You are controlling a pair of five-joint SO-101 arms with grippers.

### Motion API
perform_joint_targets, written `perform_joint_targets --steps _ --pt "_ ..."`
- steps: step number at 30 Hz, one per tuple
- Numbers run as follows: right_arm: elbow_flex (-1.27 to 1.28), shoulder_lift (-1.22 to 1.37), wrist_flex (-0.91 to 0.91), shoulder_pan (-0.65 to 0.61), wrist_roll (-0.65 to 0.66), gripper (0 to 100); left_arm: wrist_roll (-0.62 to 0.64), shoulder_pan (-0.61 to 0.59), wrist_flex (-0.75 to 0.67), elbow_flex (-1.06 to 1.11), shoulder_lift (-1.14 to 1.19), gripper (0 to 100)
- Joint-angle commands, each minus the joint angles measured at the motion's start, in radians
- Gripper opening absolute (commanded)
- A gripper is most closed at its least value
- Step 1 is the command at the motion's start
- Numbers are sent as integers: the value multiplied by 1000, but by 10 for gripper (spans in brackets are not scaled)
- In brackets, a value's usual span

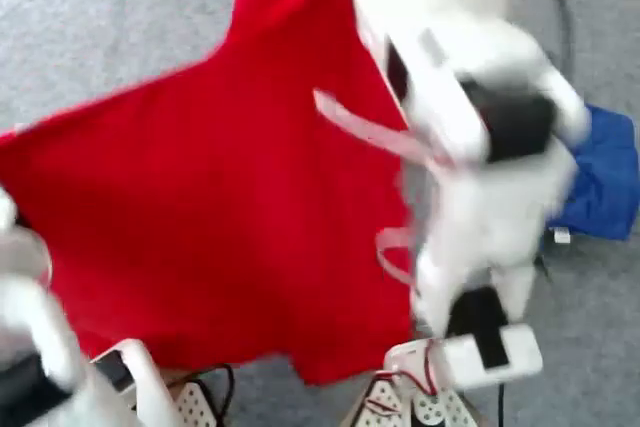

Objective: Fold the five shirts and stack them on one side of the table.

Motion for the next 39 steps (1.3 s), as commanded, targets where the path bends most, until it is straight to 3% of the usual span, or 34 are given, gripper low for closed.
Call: perform_joint_targets --steps 1,3,4,8,16,25,28,32,36,39 --pt "189 117 -433 49 -6 15 2 117 -603 343 40 29" --pt "254 183 -628 51 -5 15 -21 162 -802 390 126 29" --pt "268 213 -694 49 -5 15 -43 177 -838 375 189 29" --pt "249 303 -807 35 -3 15 -52 180 -853 163 522 29" --pt "4 467 -760 34 -3 15 -52 154 -848 -295 1085 29" --pt "-243 607 -334 58 -3 15 -60 142 -824 -194 1120 29" --pt "-291 607 -107 58 28 15 -60 137 -681 -157 1049 29" --pt "-331 610 184 52 190 15 -61 143 -480 -114 921 29" --pt "-349 608 416 48 245 15 -69 159 -377 -27 816 29" --pt "-344 608 546 40 245 15 -149 174 -328 81 758 29"
